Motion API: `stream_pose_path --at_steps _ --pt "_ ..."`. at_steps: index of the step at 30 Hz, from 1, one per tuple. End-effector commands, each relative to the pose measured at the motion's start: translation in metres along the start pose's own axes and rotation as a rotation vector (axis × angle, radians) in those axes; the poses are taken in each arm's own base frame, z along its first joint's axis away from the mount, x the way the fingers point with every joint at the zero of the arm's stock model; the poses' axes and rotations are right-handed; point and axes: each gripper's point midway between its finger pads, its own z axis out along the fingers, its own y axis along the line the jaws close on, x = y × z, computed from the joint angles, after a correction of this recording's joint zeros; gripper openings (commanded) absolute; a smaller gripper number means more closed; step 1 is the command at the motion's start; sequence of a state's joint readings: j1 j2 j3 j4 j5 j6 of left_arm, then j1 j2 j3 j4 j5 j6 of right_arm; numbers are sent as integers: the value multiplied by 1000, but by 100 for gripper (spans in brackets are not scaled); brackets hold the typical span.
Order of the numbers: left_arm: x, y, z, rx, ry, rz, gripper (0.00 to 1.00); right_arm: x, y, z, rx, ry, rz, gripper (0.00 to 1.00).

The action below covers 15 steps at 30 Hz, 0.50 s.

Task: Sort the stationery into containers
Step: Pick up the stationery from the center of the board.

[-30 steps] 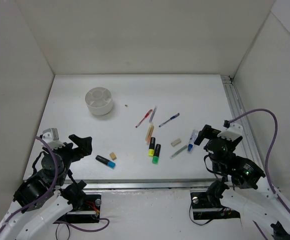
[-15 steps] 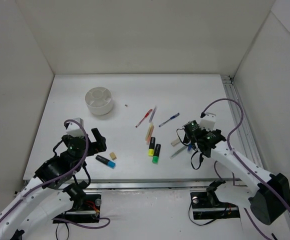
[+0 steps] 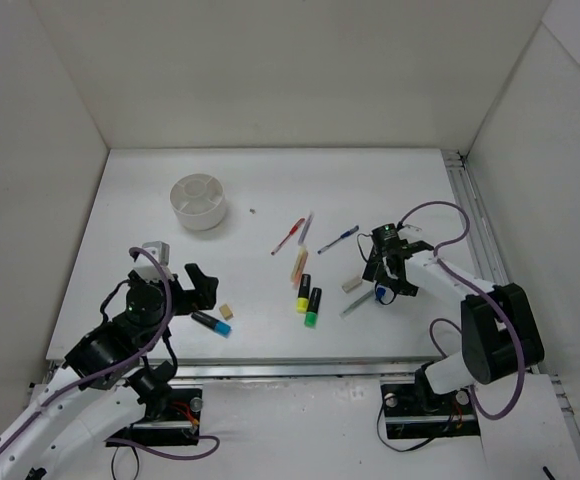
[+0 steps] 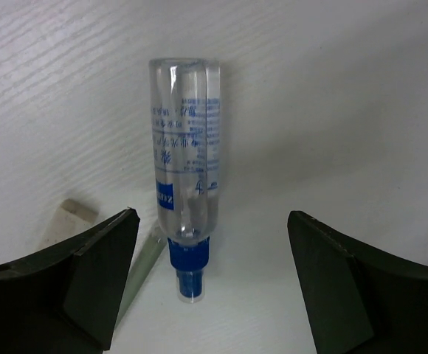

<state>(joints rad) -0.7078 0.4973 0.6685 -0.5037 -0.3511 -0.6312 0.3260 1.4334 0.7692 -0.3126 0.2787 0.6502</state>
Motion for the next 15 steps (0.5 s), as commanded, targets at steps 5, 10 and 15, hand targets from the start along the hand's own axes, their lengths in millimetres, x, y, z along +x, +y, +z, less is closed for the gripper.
stream_pose_path --at_steps 5,10,15 --pt "-9 -41 5 204 -25 81 100 -36 13 19 -27 5 68 68" --pt "-4 -50 11 246 -14 115 100 -36 17 24 -56 34 76 51" --pt "-8 -66 18 290 -20 162 100 -36 15 24 -58 37 98 25"
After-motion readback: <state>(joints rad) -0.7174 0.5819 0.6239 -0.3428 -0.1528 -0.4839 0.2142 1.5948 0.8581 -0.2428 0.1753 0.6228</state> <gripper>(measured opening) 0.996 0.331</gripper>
